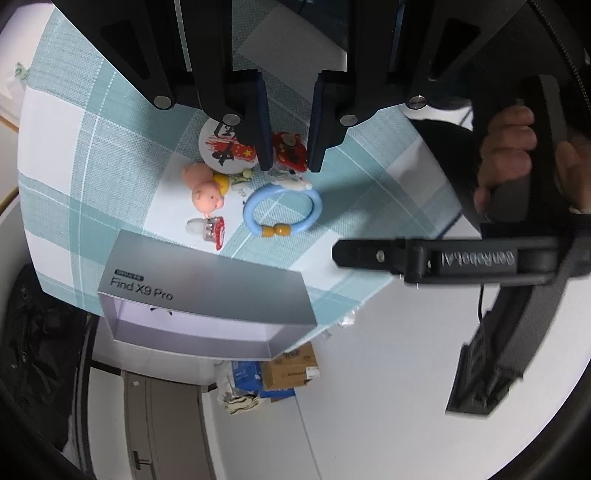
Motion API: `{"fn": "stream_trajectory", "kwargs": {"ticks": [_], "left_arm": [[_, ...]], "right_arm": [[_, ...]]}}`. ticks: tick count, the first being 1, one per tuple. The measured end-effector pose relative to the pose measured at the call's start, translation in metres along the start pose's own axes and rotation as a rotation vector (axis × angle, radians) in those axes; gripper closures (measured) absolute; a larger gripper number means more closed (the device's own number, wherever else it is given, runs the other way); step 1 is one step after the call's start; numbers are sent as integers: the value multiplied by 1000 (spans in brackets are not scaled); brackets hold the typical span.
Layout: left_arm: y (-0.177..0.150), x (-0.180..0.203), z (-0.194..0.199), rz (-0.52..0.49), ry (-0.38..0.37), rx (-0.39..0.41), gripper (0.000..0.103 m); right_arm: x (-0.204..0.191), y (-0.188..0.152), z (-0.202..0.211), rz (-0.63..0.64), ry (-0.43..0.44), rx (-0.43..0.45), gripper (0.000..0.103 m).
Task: Organize jewelry
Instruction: 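Grasp the small red trinket beside the white badge with the right tool, then grasp the blue ring with yellow bead with the left tool and lift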
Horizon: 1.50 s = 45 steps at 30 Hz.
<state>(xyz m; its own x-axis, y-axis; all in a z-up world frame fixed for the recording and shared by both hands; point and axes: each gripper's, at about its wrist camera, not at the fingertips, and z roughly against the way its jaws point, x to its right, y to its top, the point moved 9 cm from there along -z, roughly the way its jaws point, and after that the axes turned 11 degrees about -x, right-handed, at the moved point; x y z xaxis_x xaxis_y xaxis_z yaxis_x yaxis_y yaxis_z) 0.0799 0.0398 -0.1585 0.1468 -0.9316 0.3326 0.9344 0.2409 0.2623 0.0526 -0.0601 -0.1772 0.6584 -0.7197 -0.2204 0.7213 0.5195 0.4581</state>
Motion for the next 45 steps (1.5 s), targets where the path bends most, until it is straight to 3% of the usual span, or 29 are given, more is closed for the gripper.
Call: {"fn": "stream_trajectory", "kwargs": {"ticks": [7, 11, 18, 25, 36, 37, 40, 45], "left_arm": [[-2, 8, -6, -18, -18, -27, 28], [-5, 24, -12, -82, -33, -45, 28], [-12, 44, -24, -203, 64, -58, 28], [-15, 42, -34, -236, 124, -89, 28], [-15, 42, -38, -304, 230, -70, 29], [-15, 43, -38, -305, 229, -70, 31], [-12, 46, -37, -318, 234, -61, 50], [-14, 50, -38, -329, 206, -69, 50]], "right_arm": [[21, 11, 18, -108, 23, 60, 86], [37, 15, 30, -164, 23, 99, 85], [51, 19, 43, -207, 20, 137, 86], [56, 21, 46, -222, 23, 147, 86], [60, 22, 46, -241, 33, 147, 85], [60, 23, 46, -242, 34, 148, 85], [60, 23, 46, -241, 34, 149, 85], [60, 24, 44, -243, 33, 148, 85]]}}
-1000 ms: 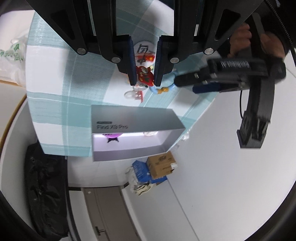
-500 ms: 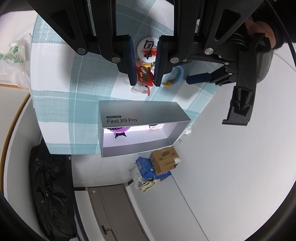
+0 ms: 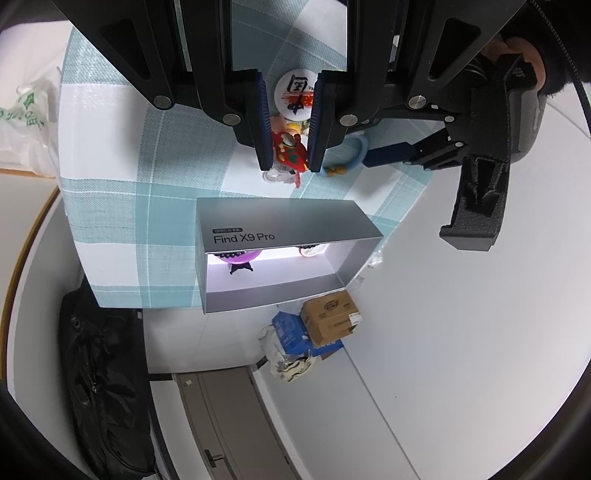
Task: Organize jewelry
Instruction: 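Grasp the blue ring with yellow bead with the left tool and lift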
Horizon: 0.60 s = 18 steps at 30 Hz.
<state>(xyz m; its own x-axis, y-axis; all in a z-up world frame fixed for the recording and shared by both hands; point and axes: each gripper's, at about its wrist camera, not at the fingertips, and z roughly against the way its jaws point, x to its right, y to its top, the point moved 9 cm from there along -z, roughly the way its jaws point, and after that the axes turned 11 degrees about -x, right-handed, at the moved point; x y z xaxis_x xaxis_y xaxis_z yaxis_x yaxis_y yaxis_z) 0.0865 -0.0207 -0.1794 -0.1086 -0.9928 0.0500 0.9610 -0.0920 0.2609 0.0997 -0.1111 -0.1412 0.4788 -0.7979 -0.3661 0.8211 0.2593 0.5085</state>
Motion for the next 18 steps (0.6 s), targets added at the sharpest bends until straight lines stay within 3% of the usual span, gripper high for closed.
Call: {"fn": "stream_trajectory", "kwargs": {"ticks": [18], "left_arm": [[22, -3, 36, 61, -57, 141, 50]], "right_arm": [[-4, 27, 1, 0, 29, 55, 85]]}}
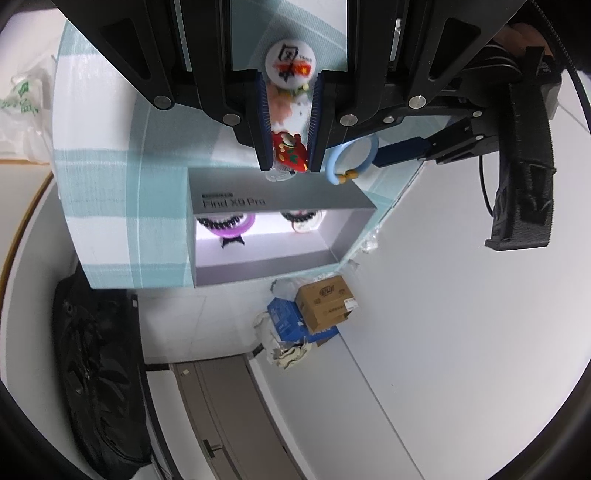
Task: Organize jewelry
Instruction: 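Grasp the blue ring with yellow bead with the left tool and lift, then lower the blue ring into the box with the left tool while the right tool releases the trinket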
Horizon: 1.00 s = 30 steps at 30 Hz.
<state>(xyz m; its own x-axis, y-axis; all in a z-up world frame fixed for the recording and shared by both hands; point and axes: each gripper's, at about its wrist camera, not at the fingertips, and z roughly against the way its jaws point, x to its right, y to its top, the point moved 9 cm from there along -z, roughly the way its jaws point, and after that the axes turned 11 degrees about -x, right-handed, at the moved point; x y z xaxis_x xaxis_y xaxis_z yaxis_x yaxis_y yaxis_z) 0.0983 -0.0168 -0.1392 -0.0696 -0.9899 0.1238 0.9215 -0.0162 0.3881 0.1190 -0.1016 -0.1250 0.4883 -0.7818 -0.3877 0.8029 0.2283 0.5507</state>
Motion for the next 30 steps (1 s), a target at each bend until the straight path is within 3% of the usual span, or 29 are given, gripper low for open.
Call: {"fn": "stream_trajectory", "kwargs": {"ticks": [5, 16, 30], "left_arm": [[16, -3, 12, 16, -83, 52, 50], [63, -11, 16, 37, -141, 122, 50], [81, -14, -1, 65, -193, 85, 50]], "right_arm": [[-1, 16, -1, 4, 15, 16, 85], [9, 53, 1, 8, 33, 44, 85], [10, 92, -18, 106, 23, 19, 85]]}}
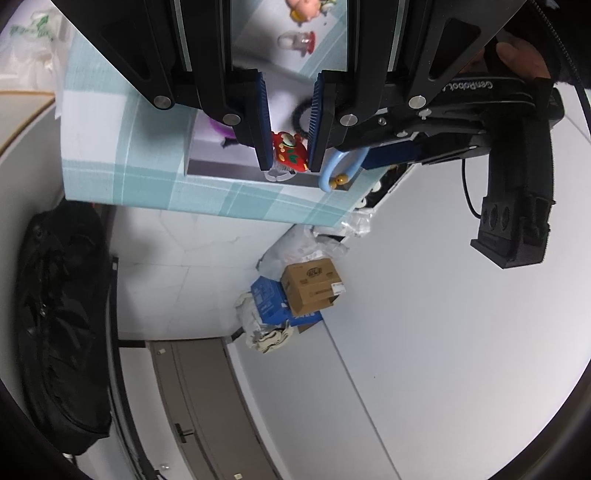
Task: Organize jewelry
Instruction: 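Lower the blue ring into the box with the left tool while the right tool releases the trinket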
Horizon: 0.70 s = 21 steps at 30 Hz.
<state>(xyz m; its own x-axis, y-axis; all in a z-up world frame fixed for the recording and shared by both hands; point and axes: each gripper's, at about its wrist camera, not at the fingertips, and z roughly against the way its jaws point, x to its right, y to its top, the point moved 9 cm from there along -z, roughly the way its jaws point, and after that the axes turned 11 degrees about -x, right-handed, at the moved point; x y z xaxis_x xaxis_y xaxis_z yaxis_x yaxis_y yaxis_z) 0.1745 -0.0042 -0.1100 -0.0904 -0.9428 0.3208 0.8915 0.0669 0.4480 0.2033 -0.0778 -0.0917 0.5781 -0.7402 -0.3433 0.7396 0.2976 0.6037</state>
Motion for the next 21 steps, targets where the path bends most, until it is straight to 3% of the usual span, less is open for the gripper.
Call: {"fn": "stream_trajectory", "kwargs": {"ticks": [21], "left_arm": [[11, -6, -26, -3, -12, -61, 50]], "right_arm": [[22, 4, -26, -68, 4, -59, 85]]}}
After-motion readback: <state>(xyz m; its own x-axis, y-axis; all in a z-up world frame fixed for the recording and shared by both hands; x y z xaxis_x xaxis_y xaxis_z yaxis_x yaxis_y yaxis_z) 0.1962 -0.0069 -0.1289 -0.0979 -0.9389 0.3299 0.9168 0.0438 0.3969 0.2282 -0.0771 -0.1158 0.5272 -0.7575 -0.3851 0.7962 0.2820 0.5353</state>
